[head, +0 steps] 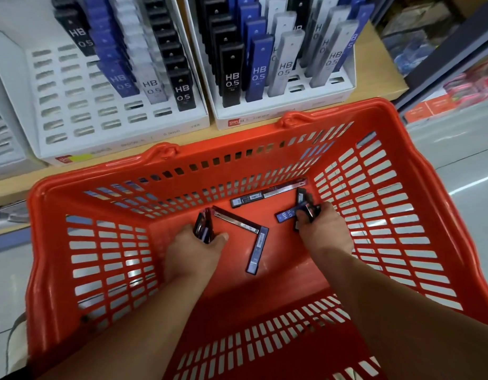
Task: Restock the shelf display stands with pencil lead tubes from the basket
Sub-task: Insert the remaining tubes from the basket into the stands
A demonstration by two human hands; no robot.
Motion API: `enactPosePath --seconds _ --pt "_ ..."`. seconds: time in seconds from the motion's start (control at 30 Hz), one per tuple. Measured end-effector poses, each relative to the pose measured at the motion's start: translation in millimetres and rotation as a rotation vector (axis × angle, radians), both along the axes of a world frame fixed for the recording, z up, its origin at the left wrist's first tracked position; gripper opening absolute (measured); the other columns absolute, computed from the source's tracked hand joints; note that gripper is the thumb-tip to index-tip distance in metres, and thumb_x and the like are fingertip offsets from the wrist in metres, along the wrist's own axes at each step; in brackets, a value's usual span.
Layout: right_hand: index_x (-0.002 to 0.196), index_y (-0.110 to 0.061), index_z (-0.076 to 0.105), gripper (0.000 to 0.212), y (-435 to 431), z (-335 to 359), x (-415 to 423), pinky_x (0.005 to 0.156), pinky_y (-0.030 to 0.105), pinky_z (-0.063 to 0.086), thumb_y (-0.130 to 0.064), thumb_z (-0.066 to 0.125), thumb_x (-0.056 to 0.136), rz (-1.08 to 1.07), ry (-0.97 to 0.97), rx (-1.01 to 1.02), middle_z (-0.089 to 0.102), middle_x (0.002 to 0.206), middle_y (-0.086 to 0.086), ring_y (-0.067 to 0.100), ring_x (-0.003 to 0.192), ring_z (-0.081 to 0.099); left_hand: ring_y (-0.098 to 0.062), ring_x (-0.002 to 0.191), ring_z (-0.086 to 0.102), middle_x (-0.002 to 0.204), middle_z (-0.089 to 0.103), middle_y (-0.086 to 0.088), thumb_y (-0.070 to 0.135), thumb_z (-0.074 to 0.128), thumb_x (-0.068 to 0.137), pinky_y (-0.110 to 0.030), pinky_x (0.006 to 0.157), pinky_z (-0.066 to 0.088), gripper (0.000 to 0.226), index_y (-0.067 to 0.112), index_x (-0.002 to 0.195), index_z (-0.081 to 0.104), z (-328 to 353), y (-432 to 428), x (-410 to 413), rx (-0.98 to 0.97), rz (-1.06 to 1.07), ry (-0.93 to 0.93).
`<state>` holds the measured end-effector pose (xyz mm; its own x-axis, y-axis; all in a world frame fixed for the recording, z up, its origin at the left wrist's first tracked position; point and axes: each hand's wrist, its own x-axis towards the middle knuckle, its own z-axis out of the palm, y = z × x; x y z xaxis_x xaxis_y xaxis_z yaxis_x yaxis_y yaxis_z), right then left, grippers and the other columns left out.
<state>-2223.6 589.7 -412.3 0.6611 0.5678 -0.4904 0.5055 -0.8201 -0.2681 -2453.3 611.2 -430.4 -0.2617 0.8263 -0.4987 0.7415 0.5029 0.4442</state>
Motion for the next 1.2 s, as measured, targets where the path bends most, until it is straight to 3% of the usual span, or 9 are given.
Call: enactPosePath --seconds 0.3,0.47,0.6,0.7,0.77,0.87,1.03,1.1,1.2 --pt "0.103 -0.020 0.063 0.031 -5 -3 10 0.072 0.039 0.062 -0.048 0.070 0.094 -0.051 0.186 -0.091 0.067 0.087 0.000 0.020 0.079 0.069 -0.038 0.093 0.070 0.093 0.072 -0.014 0.039 0.066 0.084 -0.039 0.079 0.057 0.027 0.013 0.087 0.060 -4 -3 -9 -0.067 -0.341 0.136" --pt "0.118 -0.018 0.056 0.023 -17 3 14 0.060 0.026 0.050 -0.032 0.064 0.101 -0.087 0.303 0.024 0.063 0.096 0.000 0.013 0.080 0.063 -0.037 0.097 0.069 0.098 0.072 -0.013 0.038 0.063 0.086 -0.038 0.081 0.053 0.028 0.012 0.096 0.062 1 -9 -22 -0.042 -0.435 0.136" --pt "0.122 -0.020 0.050 0.026 -17 7 15 0.076 0.040 0.059 -0.023 0.065 0.101 -0.199 0.440 0.092 0.065 0.103 0.005 0.023 0.090 0.068 -0.032 0.082 0.066 0.081 0.068 -0.004 0.034 0.064 0.087 -0.035 0.072 0.052 0.022 0.015 0.082 0.056 15 -8 -11 -0.010 -0.407 0.015" --pt "0.119 -0.014 0.059 0.019 -5 13 11 0.062 0.040 0.062 -0.022 0.064 0.102 -0.259 0.539 0.123 0.067 0.096 0.009 0.023 0.076 0.067 -0.025 0.067 0.059 0.066 0.058 0.002 0.026 0.067 0.079 -0.036 0.064 0.051 0.019 0.015 0.076 0.052 27 0 -1 -0.037 -0.339 -0.088" --pt "0.123 -0.017 0.058 0.025 3 12 10 0.059 0.039 0.063 -0.021 0.067 0.100 -0.294 0.568 0.145 0.066 0.105 0.008 0.025 0.083 0.069 -0.024 0.066 0.057 0.066 0.057 0.002 0.023 0.067 0.078 -0.033 0.057 0.043 0.017 0.016 0.080 0.051 32 7 9 -0.029 -0.366 -0.092" --pt "0.126 -0.021 0.057 0.039 9 6 8 0.079 0.043 0.061 -0.025 0.077 0.093 -0.276 0.527 0.174 0.063 0.104 -0.004 0.018 0.091 0.064 -0.017 0.066 0.056 0.073 0.058 0.009 0.023 0.067 0.083 -0.029 0.056 0.036 0.028 0.028 0.100 0.045 37 17 27 0.007 -0.519 -0.097" --pt "0.130 -0.023 0.057 0.069 6 -6 2 0.102 0.050 0.054 -0.043 0.091 0.074 -0.215 0.437 0.092 0.066 0.120 -0.002 0.024 0.115 0.063 -0.024 0.086 0.069 0.096 0.068 0.004 0.017 0.068 0.091 -0.037 0.069 0.057 0.063 0.035 0.141 0.033 18 34 45 0.018 -0.825 0.124" --pt "0.129 -0.022 0.059 0.061 6 -11 1 0.103 0.050 0.054 -0.041 0.088 0.079 -0.170 0.356 0.069 0.067 0.122 0.001 0.026 0.118 0.064 -0.025 0.100 0.070 0.113 0.070 0.001 0.021 0.068 0.094 -0.040 0.077 0.059 0.056 0.032 0.141 0.041 12 39 41 0.048 -0.835 0.159" --pt "0.126 -0.019 0.063 0.049 6 -15 2 0.102 0.046 0.054 -0.035 0.084 0.085 -0.154 0.364 0.072 0.068 0.118 0.003 0.026 0.115 0.064 -0.025 0.106 0.065 0.111 0.057 0.002 0.032 0.071 0.094 -0.037 0.082 0.054 0.034 0.022 0.122 0.057 6 42 26 0.039 -0.837 0.153"
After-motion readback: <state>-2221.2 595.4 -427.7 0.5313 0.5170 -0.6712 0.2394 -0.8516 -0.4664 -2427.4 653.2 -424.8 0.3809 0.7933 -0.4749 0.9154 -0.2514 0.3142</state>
